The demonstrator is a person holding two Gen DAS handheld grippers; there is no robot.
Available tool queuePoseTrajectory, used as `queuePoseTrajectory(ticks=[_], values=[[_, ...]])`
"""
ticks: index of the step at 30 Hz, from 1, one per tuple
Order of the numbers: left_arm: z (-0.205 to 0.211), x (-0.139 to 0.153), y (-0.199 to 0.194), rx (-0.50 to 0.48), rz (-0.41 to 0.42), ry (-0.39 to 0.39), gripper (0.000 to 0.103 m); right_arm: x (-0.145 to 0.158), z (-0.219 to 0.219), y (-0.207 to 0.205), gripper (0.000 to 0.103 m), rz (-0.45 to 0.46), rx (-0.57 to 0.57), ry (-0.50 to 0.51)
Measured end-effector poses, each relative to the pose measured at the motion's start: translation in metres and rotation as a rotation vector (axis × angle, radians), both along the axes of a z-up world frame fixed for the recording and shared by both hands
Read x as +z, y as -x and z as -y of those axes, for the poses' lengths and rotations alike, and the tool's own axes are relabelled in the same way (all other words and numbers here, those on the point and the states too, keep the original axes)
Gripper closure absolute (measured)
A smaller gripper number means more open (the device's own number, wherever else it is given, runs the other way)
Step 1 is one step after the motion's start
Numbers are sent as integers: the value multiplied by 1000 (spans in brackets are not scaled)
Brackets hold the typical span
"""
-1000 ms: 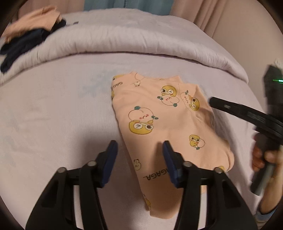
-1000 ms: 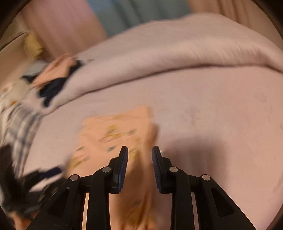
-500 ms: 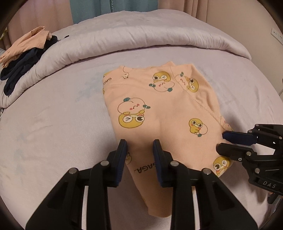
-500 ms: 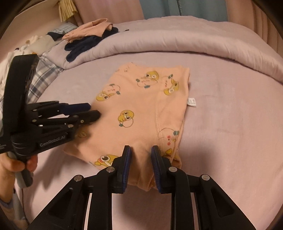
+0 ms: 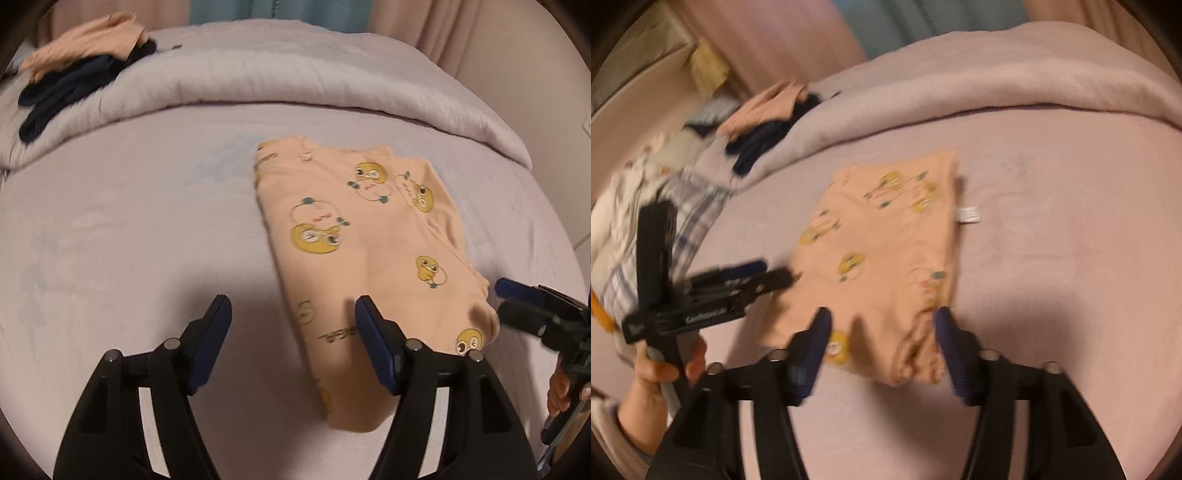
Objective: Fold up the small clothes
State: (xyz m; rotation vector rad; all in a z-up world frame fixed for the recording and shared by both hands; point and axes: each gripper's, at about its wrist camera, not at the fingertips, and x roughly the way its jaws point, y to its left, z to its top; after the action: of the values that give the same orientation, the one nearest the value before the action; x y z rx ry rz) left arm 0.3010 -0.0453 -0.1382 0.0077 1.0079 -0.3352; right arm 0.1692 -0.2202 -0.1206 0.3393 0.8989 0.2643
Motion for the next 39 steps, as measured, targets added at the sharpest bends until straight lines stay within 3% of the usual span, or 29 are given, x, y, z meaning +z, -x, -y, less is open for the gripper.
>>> queuePoseTrajectory(ticks=[5,8,18,28,39], values=[[-9,-3,-4,13,-45,67,34,-10,28,-6,41,-52,-66,-157],[-7,-6,-8,8,-84,119,34,-19,36,-10,40,-89,-88,-201],[1,-16,-22,-4,-135,185,34,-41,43,-42,40,-165,-83,-370],[11,-23,-37,-27,-137,216,34,-45,37,-65,40,-154,-52,-395],[23,-26,-48,-45,-123,223,35,-45,26,-80,44,-138,-3,-328]])
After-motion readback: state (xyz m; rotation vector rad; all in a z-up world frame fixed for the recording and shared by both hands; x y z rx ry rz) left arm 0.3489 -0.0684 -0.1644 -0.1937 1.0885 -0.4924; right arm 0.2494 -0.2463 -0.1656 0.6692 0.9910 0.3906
